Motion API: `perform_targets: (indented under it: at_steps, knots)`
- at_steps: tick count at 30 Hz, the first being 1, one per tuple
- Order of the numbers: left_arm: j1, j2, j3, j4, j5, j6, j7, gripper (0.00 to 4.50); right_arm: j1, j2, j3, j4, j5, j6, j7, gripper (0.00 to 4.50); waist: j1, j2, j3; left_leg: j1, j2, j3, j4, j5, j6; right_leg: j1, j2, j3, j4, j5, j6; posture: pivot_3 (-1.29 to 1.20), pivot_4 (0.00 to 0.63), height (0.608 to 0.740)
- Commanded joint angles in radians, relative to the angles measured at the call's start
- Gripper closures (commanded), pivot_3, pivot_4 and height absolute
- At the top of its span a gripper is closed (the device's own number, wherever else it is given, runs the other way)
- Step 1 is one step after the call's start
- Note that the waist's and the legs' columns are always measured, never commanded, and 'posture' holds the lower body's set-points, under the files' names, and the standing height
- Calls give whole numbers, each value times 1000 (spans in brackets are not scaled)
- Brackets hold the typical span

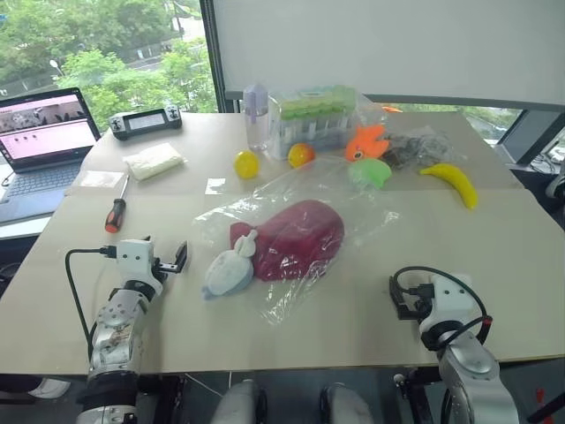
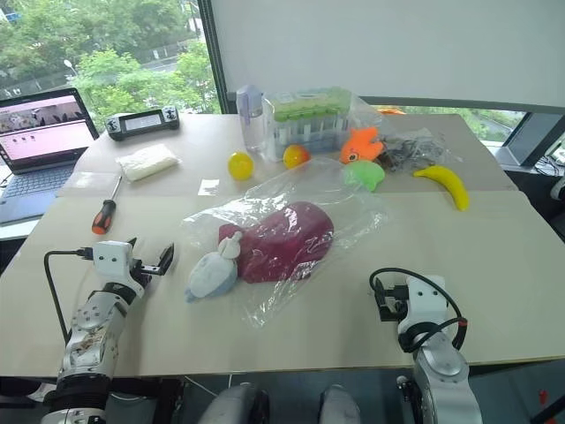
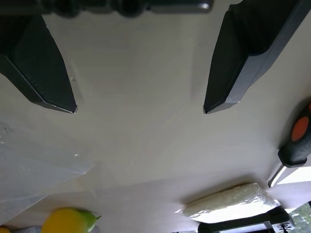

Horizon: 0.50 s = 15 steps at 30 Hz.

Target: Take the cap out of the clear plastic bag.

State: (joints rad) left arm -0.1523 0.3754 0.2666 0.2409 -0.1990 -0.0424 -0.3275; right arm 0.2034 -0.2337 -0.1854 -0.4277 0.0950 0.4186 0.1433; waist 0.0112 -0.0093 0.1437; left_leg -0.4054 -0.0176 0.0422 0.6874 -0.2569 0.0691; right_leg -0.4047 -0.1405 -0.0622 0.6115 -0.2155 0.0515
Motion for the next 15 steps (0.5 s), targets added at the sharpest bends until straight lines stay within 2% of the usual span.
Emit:
perform_targets:
  at_steps: [1, 6, 8, 10, 13, 15]
  knots:
    - [-65, 18, 20, 28, -41, 15, -31, 17, -7, -32, -41, -38, 8, -11, 15, 0, 0, 0, 0, 0, 0, 0, 0, 0, 0, 0, 0, 0, 0, 0, 0, 0, 150, 740]
    - [-142, 46, -4, 43, -94, 39, -156, 17, -44, -125, -107, 5, 72, -31, 114, 0, 6, 0, 1, 0, -1, 0, 0, 0, 0, 1, 0, -1, 0, 0, 0, 0, 150, 740]
    - [-232, 63, 46, 68, -221, 234, -182, 17, -81, -153, -151, 17, 135, -6, 155, 0, 1, -1, 1, 0, -1, 0, 0, 0, 0, 1, 0, -1, 0, 0, 0, 0, 150, 740]
    - [-318, 94, 61, 63, -278, 310, -219, 17, -102, -191, -174, 16, 203, 27, 223, 0, 0, -2, 2, -2, 0, 1, -1, 1, -1, 2, 1, 0, 1, 0, 0, 0, 150, 740]
    - [-425, 198, -34, 17, -282, 419, -395, 17, -88, -305, -120, -69, 331, 133, 404, 0, -2, -5, 5, -2, 0, 1, -1, 2, -1, 2, 3, 0, 1, 0, 0, 0, 150, 740]
    - [-425, 260, -110, -31, -278, 483, -511, 17, -65, -364, -84, -113, 354, 165, 460, 0, -4, -4, 5, -3, 0, 1, -2, 1, -1, 2, 3, 0, 0, 0, 0, 0, 150, 740]
